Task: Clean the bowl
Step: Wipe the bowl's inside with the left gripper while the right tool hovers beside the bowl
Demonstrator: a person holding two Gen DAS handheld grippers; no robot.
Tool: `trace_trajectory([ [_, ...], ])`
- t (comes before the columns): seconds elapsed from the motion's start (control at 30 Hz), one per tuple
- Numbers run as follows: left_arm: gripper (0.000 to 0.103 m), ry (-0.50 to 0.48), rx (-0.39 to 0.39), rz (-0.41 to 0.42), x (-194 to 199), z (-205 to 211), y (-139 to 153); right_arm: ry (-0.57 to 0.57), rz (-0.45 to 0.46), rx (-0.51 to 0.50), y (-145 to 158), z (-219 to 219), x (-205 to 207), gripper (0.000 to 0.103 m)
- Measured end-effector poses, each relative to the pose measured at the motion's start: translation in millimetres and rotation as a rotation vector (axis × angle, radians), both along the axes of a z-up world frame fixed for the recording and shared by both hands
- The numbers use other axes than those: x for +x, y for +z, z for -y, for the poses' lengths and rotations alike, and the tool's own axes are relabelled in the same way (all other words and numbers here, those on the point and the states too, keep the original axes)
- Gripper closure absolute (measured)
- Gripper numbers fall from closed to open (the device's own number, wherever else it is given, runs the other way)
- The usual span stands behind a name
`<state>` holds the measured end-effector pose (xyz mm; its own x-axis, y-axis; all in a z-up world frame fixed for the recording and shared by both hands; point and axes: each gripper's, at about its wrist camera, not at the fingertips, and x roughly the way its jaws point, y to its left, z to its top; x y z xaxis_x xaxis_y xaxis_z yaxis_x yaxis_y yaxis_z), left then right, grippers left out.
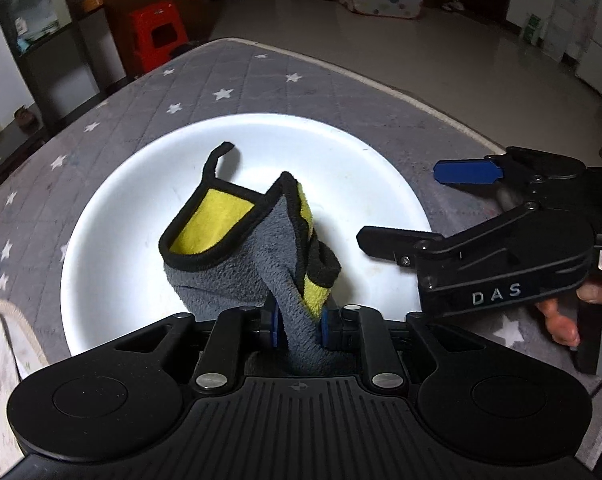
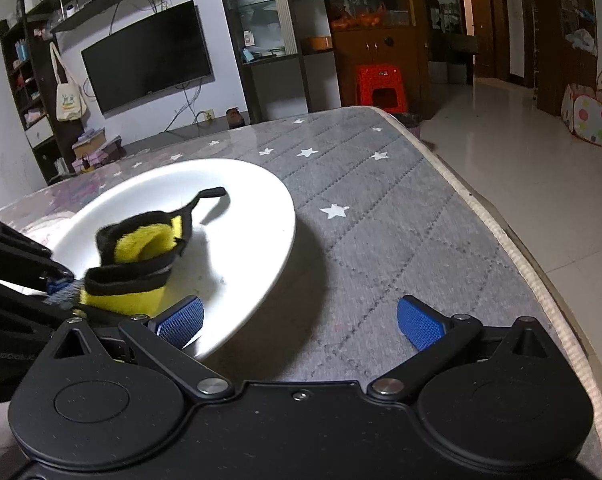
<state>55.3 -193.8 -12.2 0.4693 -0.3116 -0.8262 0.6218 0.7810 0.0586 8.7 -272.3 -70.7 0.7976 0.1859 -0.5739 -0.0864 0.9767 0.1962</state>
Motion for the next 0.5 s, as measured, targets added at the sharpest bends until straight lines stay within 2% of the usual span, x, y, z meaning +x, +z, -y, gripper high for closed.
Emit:
trace_trajectory([
  [0.23,0.084,0.001,-0.032,0.001,19,1,-2,-0.014,0.014,-0.003,-2,2,0,0.0],
  [0.5,0.082,-0.005,-0.01,0.049,29,11,-4,-0.015,0.018,0.0,-2,5,1,0.0],
])
